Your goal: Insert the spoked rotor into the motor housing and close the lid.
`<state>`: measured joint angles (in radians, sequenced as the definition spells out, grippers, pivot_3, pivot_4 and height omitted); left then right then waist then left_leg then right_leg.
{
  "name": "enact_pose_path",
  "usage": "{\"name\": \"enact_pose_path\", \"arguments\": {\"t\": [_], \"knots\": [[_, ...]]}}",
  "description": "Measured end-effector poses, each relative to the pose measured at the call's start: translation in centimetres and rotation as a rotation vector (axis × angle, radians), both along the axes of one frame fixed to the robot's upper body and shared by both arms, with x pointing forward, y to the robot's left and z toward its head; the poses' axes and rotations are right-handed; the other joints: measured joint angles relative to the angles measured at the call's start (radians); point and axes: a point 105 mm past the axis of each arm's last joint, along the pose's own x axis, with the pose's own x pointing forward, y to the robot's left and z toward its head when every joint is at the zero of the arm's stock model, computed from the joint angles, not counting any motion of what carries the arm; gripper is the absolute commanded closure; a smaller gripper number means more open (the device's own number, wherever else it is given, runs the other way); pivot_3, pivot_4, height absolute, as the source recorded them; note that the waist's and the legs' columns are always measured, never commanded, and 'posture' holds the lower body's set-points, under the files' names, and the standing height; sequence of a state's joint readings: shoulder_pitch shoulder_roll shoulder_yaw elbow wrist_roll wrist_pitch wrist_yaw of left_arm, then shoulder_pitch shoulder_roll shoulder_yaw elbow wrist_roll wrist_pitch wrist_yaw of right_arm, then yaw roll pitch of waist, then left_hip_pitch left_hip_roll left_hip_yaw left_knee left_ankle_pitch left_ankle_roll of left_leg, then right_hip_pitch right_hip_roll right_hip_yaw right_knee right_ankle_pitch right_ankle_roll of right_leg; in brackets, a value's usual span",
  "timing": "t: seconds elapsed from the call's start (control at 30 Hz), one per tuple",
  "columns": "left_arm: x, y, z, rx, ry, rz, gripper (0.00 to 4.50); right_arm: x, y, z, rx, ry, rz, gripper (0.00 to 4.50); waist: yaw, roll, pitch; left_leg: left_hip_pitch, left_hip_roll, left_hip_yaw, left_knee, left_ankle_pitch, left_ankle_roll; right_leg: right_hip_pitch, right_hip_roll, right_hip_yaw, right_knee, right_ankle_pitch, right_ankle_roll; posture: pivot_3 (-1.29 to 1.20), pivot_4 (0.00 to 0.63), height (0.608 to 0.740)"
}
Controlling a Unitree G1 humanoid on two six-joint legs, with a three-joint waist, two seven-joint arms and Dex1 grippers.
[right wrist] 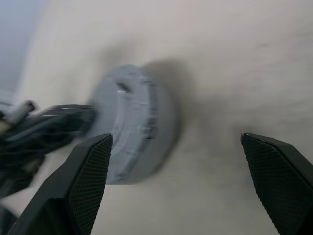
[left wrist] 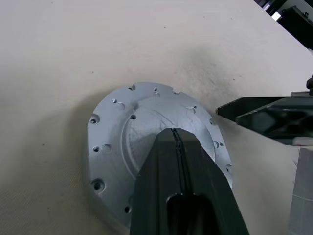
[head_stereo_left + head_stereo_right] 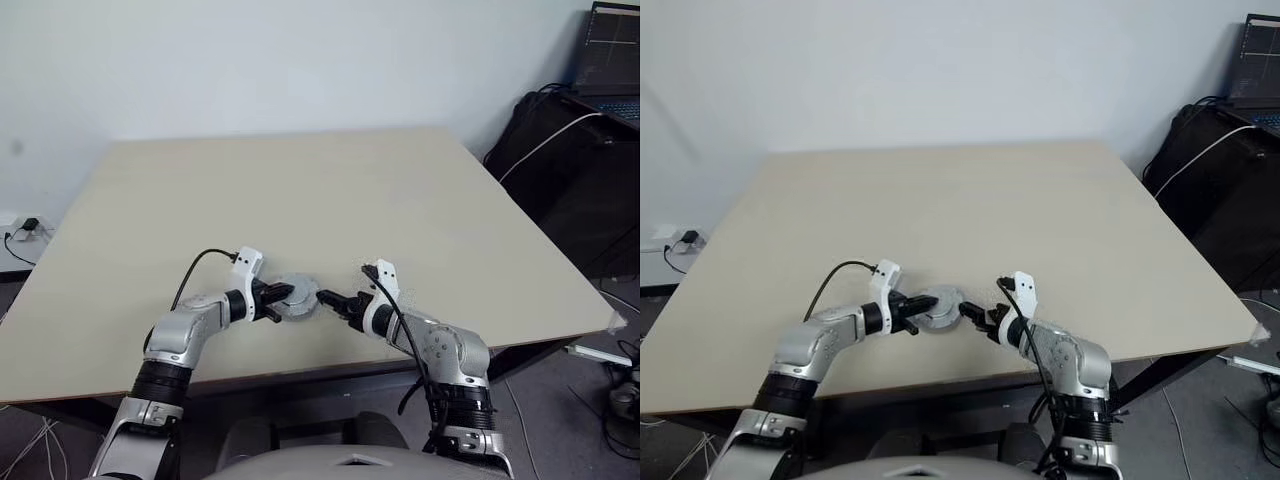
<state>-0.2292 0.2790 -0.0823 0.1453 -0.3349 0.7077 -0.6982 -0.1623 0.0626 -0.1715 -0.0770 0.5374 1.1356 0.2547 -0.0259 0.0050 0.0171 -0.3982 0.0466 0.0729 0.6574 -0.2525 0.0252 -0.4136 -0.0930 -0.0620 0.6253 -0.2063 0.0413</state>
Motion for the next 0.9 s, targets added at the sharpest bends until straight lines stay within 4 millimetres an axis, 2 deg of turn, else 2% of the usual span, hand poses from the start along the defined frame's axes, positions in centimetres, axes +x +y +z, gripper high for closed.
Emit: {"name": "enact_pose_path", "arguments": {"t": [0.1,0.4,0.9], "knots": [[0.0,0.2,0.0,0.0,0.0,0.009,4.5,0.4,0.6,0.5,0.058,0.01,0.006,0.03,0.0,0.0,0.0,0.0,0.0,0.0,0.0,0.0,0.0,0.0,0.0,0.0,0.0,0.0,0.0,0.0,0.0,0.74],[-0.1,0.6,0.0,-0.003,-0.002,0.028,4.5,1.5,2.0,-0.2,0.11,0.073,0.003,0.03,-0.002,0.001,0.0,0.0,0.0,0.0,0.0,0.0,0.0,0.0,0.0,0.0,0.0,0.0,0.0,0.0,0.0,0.74],[-0.3,0.9,-0.1,0.001,-0.005,0.047,4.5,0.7,3.3,-1.1,0.176,0.156,0.052,0.03,-0.006,0.001,0.001,0.0,0.0,0.0,-0.001,0.0,0.0,0.0,0.0,0.0,0.0,0.0,0.0,0.0,0.0,0.74]]}}
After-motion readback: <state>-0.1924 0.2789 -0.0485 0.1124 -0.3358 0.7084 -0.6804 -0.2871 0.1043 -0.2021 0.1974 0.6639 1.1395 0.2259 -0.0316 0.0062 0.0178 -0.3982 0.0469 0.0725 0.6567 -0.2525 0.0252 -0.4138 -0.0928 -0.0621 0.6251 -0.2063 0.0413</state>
